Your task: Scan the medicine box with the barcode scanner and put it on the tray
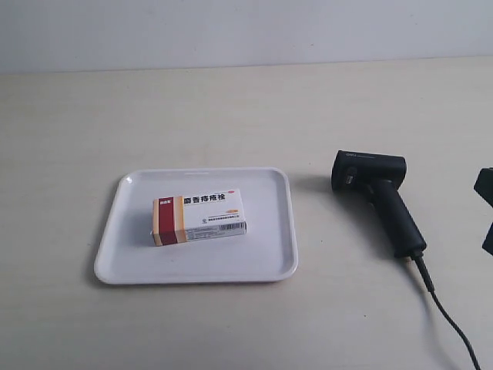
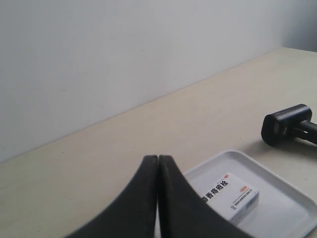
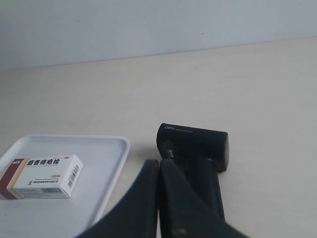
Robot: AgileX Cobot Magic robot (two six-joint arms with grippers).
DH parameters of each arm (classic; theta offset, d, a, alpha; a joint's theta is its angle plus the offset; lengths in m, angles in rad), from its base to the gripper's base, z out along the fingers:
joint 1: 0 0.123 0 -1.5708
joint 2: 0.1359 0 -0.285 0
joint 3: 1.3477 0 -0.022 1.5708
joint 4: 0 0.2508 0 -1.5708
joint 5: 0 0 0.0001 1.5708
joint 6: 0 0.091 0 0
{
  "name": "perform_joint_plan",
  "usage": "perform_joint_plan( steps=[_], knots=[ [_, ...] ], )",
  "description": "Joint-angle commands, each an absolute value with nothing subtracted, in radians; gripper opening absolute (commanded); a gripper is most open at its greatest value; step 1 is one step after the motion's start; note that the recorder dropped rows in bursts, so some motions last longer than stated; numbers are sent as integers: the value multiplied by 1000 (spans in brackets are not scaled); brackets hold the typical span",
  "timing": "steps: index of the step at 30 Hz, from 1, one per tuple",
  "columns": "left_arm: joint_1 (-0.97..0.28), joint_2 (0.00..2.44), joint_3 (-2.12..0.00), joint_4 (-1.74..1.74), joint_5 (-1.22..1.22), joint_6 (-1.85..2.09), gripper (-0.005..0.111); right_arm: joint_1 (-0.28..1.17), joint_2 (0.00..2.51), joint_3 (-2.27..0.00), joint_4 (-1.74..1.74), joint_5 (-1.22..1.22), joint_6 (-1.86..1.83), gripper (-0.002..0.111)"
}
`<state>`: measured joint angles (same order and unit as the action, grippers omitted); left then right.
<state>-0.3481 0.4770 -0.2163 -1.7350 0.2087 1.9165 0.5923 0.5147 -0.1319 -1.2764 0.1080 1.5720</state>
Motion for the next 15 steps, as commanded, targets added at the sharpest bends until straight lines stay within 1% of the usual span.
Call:
perform_joint_plan(
  steps=[1,3,5,11,15],
  knots=[
    [-349,466,-208,-1744,194,1913,3,594,509,-127,-1281,107,1571,0],
    [-341,429,-188,-1744,195,1913,3,594,509,-127,-1281,103,1571,0],
    [-304,363,-154,-1744,182,1936,3,594,509,-127,-1281,103,1571,0],
    [-96,129,-35,-1744,169,1931,3,594,509,-127,-1281,101,1571,0],
    [-21,42,-5,-1744,178,1908,3,594,509,-127,-1281,101,1571,0]
  ],
)
